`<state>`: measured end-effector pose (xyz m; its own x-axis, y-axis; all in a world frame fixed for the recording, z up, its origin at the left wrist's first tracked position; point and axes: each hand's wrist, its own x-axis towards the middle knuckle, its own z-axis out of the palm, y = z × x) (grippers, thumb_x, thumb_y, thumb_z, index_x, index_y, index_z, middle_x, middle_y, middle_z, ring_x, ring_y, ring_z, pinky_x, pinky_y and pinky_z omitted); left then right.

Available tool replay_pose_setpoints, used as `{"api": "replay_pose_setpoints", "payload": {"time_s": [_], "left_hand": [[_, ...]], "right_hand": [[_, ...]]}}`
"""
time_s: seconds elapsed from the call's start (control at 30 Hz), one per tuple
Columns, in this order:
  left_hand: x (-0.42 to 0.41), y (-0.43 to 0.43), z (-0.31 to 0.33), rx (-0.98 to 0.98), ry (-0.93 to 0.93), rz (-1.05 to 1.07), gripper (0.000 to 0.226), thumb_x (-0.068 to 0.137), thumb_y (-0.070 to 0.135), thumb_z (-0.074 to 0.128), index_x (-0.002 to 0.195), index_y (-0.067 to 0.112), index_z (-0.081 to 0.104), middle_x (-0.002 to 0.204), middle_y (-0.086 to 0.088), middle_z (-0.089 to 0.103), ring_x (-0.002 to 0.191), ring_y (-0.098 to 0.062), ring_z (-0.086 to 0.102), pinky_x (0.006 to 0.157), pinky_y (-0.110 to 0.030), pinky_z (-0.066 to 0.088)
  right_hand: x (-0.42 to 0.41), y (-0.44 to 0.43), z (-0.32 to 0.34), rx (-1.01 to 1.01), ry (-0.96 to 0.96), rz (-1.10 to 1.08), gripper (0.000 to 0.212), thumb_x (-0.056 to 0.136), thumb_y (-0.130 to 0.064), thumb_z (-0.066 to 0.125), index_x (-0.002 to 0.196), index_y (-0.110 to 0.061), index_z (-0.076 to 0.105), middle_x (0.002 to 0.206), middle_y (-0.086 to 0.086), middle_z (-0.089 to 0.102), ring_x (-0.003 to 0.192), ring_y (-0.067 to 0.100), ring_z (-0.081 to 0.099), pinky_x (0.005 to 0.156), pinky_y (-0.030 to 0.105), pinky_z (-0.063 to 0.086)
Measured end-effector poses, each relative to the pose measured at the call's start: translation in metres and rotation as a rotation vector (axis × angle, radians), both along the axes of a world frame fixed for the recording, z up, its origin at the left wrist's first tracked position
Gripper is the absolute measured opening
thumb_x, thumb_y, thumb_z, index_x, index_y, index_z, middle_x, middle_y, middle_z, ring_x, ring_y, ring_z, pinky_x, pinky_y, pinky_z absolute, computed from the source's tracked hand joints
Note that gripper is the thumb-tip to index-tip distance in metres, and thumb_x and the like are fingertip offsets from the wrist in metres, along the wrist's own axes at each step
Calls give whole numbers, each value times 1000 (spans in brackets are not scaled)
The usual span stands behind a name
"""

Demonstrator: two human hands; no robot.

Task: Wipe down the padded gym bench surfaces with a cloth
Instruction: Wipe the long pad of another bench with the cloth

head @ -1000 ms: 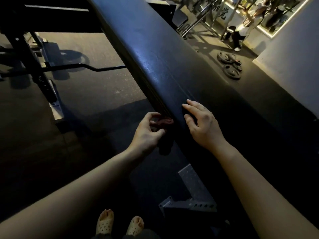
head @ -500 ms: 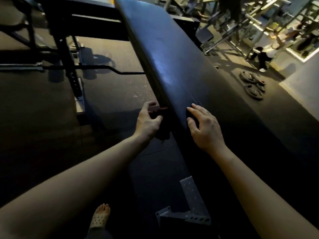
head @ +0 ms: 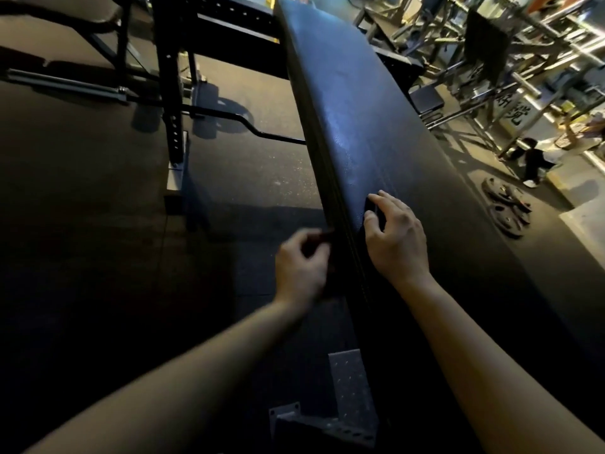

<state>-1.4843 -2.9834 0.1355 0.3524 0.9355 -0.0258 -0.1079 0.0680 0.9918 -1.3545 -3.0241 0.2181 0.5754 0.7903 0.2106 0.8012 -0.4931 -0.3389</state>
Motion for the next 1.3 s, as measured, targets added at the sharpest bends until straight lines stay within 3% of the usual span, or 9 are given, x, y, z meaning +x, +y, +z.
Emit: {"api": "replay_pose_setpoints", "payload": {"time_s": [0.1, 0.2, 0.4, 0.53, 0.77, 1.0, 1.07, 1.2, 1.3], "left_hand": [[28, 56, 9, -109, -14, 90, 10, 91, 12, 72, 88, 21, 72, 79, 2, 74, 64, -4, 68, 64, -29, 59], [19, 23, 8, -99, -9, 105, 8, 88, 21, 74, 83, 27, 72, 78, 4, 74, 69, -7, 69, 67, -29, 59], [-5, -15, 12, 70, 39, -27, 21, 90, 6, 72, 89, 27, 74, 76, 10, 73, 68, 2, 65, 67, -18, 52], [30, 50, 20, -67, 49, 108, 16, 93, 10, 71, 86, 24, 71, 75, 3, 73, 62, -7, 69, 63, -33, 60], [-25, -54, 12, -7, 28, -122, 18, 91, 4, 72, 91, 21, 76, 82, 5, 77, 76, -1, 70, 71, -17, 52], [31, 52, 23, -36, 105, 99, 16, 94, 7, 68, 87, 21, 70, 73, 9, 68, 63, -2, 65, 55, -16, 50], [17, 21, 20, 8, 86, 79, 13, 93, 5, 69, 91, 18, 72, 75, 11, 69, 65, 6, 62, 62, -14, 47], [-40, -81, -2, 4, 25, -147, 12, 90, 9, 74, 95, 20, 75, 85, 4, 76, 83, -7, 72, 76, -23, 55], [-23, -50, 3, 131, 49, -74, 21, 87, 6, 72, 92, 27, 72, 83, 8, 74, 79, 2, 68, 76, -19, 53]], "right_hand": [[-1, 1, -1, 21, -15, -10, 42, 101, -26, 54, 141, -16, 58, 151, 5, 52, 143, 18, 42, 119, 35, 29], [-2, 1, -1, 21, -20, -14, 41, 100, -26, 54, 140, -16, 59, 151, 4, 52, 142, 18, 42, 118, 35, 28], [-1, 2, -1, 17, -31, -17, 41, 100, -26, 54, 140, -17, 59, 151, 3, 52, 142, 16, 42, 117, 34, 27], [-3, 2, 0, 8, -28, -22, 42, 100, -27, 54, 141, -18, 58, 152, 3, 51, 143, 16, 40, 118, 34, 26], [-2, 2, -2, -1, -40, -14, 43, 100, -27, 53, 141, -17, 57, 153, 4, 50, 144, 17, 40, 118, 35, 26], [-3, 2, 0, 21, -27, -11, 41, 100, -26, 54, 139, -17, 59, 150, 4, 52, 143, 17, 42, 118, 36, 28], [-3, 2, 0, 19, -28, -6, 42, 100, -26, 53, 140, -17, 59, 151, 4, 52, 143, 17, 41, 118, 35, 27], [-1, 1, -1, 4, -33, -5, 42, 101, -27, 52, 141, -17, 57, 153, 3, 50, 144, 17, 39, 119, 37, 26], [-1, 2, -2, 9, -34, -4, 41, 100, -27, 52, 140, -17, 58, 152, 4, 51, 144, 18, 41, 119, 38, 27]]}}
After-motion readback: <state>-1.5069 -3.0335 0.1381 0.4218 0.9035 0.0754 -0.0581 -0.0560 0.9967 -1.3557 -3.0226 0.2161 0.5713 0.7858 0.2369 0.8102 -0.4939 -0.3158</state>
